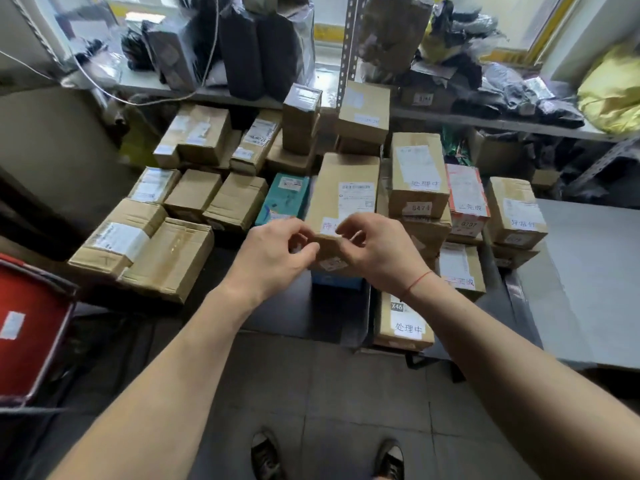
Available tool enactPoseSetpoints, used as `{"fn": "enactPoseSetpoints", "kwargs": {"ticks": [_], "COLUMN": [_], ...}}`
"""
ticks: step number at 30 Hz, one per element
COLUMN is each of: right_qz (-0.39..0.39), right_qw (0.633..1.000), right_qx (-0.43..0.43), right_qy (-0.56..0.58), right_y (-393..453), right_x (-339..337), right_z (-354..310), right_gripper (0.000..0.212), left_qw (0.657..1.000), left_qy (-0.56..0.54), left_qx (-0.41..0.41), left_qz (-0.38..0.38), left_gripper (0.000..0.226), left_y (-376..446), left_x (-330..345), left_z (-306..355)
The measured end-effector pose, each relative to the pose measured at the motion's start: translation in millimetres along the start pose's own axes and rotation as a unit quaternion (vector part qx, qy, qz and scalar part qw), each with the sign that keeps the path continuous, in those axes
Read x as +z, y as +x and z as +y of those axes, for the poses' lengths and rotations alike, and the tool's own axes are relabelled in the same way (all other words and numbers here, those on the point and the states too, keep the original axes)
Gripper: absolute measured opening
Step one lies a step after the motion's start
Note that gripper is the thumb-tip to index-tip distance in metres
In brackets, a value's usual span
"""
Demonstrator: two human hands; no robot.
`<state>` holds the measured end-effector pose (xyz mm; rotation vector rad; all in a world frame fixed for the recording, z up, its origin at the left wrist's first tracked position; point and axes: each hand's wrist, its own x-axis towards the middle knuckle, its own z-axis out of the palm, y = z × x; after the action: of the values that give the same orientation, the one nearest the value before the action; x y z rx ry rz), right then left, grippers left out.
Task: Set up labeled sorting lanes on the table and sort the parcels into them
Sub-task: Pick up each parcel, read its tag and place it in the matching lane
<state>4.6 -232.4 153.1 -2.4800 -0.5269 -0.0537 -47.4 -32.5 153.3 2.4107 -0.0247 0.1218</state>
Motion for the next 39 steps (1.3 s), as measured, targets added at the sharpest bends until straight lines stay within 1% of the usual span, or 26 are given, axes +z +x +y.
{"fn": "enactPoseSetpoints", "kwargs": {"ticks": [2,5,7,11,14,20,24,27,30,33,36,37,39], "right_qz": [0.0,-0.001,-0.012,-0.033,-0.044,-0.079,-0.105,-0.111,-0.113,-0.138,-0.182,-0.192,-0.21], "right_qw": [1.0,1.0,0.999,0.998,0.998,0.995,0.991,0.988,0.983,0.978,0.969,0.967,0.962], "right_qx": [0.012,0.027,0.031,0.026,0.022,0.027,0.055,0.08,0.128,0.145,0.154,0.157,0.163], "right_qy": [0.0,0.015,0.029,0.04,0.045,0.059,0.065,0.065,0.062,0.056,0.058,0.058,0.058], "right_y": [12,24,31,55,77,125,164,191,210,225,237,240,246], "right_x": [19,42,55,83,104,152,189,223,257,291,324,334,352], "right_z": [-22,-46,-60,-77,-84,-112,-134,-149,-165,-187,-209,-217,-229], "right_gripper": [0.017,0.016,0.018,0.023,0.021,0.017,0.019,0.023,0.022,0.024,0.03,0.031,0.033], "left_qw": [1.0,0.999,0.999,0.997,0.993,0.985,0.981,0.981,0.978,0.965,0.952,0.948,0.939], "left_qy": [0.015,0.028,0.026,0.011,0.008,0.02,0.02,0.016,0.043,0.087,0.114,0.112,0.098], "left_qx": [0.001,-0.018,-0.034,-0.074,-0.115,-0.173,-0.191,-0.195,-0.198,-0.239,-0.259,-0.265,-0.286], "left_qz": [0.003,0.01,0.009,0.011,0.011,-0.002,0.011,-0.009,-0.042,-0.068,-0.116,-0.133,-0.162], "left_gripper": [0.025,0.029,0.027,0.022,0.02,0.027,0.029,0.038,0.05,0.07,0.085,0.093,0.116], "left_y": [1,7,13,27,32,45,67,88,112,127,130,129,124], "left_x": [-24,-55,-71,-96,-113,-151,-179,-194,-206,-215,-212,-208,-193], "left_z": [-30,-67,-88,-124,-146,-201,-247,-290,-342,-399,-443,-452,-461]}}
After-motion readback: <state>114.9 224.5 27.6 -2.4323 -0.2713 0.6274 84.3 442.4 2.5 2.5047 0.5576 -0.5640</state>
